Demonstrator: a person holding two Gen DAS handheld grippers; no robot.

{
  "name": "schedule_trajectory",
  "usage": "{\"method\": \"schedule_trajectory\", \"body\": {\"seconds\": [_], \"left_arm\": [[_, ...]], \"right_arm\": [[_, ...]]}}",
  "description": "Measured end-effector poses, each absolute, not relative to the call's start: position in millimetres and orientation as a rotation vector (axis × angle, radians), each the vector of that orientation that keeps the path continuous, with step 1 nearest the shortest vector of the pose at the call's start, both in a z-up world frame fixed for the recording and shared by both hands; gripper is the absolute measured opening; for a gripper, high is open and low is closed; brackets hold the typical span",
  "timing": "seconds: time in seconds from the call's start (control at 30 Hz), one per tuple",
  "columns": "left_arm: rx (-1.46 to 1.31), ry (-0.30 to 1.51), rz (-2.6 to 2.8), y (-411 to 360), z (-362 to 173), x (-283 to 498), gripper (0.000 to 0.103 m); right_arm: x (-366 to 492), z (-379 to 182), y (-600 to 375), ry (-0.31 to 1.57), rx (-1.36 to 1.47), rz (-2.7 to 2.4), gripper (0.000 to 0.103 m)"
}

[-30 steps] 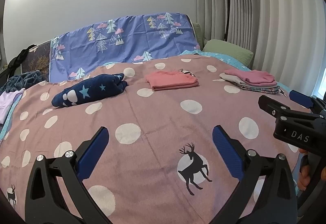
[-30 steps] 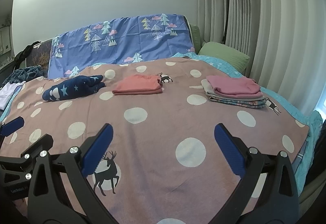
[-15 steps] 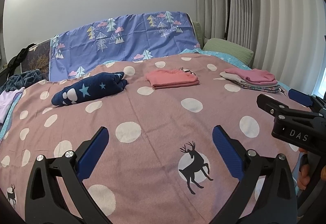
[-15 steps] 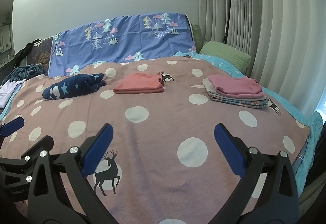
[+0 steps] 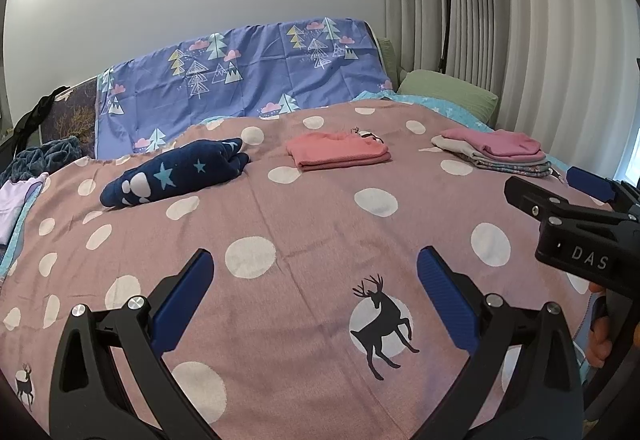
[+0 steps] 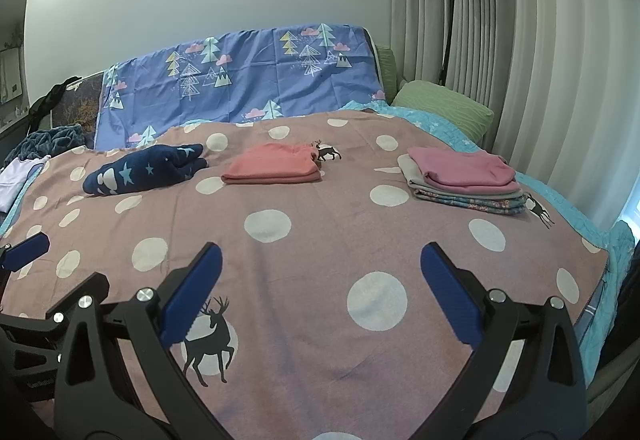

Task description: Fold small clothes

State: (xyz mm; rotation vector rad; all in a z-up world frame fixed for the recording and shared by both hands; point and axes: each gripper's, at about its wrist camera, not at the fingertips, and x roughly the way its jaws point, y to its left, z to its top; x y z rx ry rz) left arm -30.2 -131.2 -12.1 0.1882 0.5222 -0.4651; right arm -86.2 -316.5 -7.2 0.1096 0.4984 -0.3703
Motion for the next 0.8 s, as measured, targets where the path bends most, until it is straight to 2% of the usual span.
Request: {"method": "schedule_trajectory", "body": {"seconds": [0.8], "left_arm": [[0.182,0.496,-0.472,-128,2,-26,0.102]], "right_arm": [[-79,14,-323,0.468,0.093,-0.374,0.101]]}}
